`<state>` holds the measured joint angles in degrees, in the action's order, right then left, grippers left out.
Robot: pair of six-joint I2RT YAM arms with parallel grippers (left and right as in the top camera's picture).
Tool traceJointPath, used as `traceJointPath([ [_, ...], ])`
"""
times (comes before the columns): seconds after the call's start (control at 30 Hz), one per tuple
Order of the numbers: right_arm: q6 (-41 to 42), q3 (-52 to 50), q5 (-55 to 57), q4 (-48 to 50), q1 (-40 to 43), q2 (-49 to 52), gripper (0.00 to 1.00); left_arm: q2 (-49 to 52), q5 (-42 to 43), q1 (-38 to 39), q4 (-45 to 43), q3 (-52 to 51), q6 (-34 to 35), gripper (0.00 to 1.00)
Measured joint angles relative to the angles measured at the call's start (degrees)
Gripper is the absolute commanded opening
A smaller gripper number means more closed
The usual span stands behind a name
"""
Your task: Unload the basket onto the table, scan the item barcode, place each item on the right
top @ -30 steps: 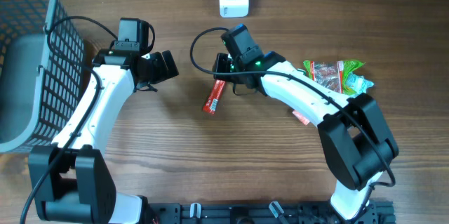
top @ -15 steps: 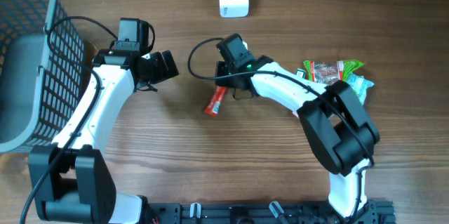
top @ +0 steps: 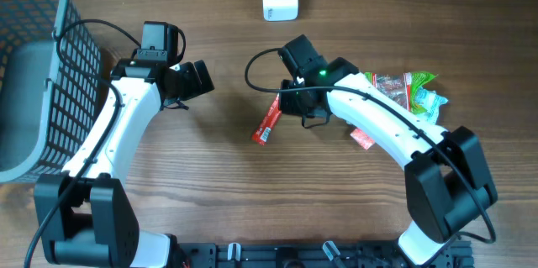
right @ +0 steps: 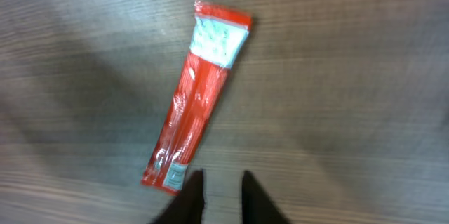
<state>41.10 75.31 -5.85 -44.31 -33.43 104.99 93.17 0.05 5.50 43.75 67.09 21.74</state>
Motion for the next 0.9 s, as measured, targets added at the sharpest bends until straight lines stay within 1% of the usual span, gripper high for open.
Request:
traceJointPath([
  [0.13, 10.91, -3.89, -3.63, 1.4, -2.36, -0.09, 0.1, 0.0, 0.0, 0.0, 0.0, 0.0, 0.02, 1.0],
  [0.27, 19.87, -9.6, -4.83, 11.43, -7.45, -0.09, 0.1, 0.0, 0.0, 0.0, 0.0, 0.0, 0.02, 1.0],
  [0.33, 23.71, -11.43, -5.05, 16.41, -9.64, -0.09, 0.06, 0.0, 0.0, 0.0, 0.0, 0.0, 0.0, 1.0],
  [0.47, 32.13, -13.25, -2.64, 18.71, -13.35, -0.09, 0.04, 0.0, 0.0, 0.0, 0.0, 0.0, 0.0, 1.0],
  [0.57, 35.69, -13.42, 1.07, 18.62, -15.04, -0.09, 0.05, 0.0, 0.0, 0.0, 0.0, 0.0, 0.0, 1.0],
  [0.77, 37.44, -14.12, 5.09, 16.37, -15.02, -0.09, 0.05, 0.0, 0.0, 0.0, 0.0, 0.0, 0.02, 1.0],
  [0.83, 37.77, -15.52, 5.68, 19.32, -15.02, -0.04, 0.05, 0.0, 0.0, 0.0, 0.0, 0.0, 0.0, 1.0],
  [0.9, 37.79, -16.74, 6.05, 24.28, -15.02, 0.28, 0.06, 0.0, 0.0, 0.0, 0.0, 0.0, 0.0, 1.0],
])
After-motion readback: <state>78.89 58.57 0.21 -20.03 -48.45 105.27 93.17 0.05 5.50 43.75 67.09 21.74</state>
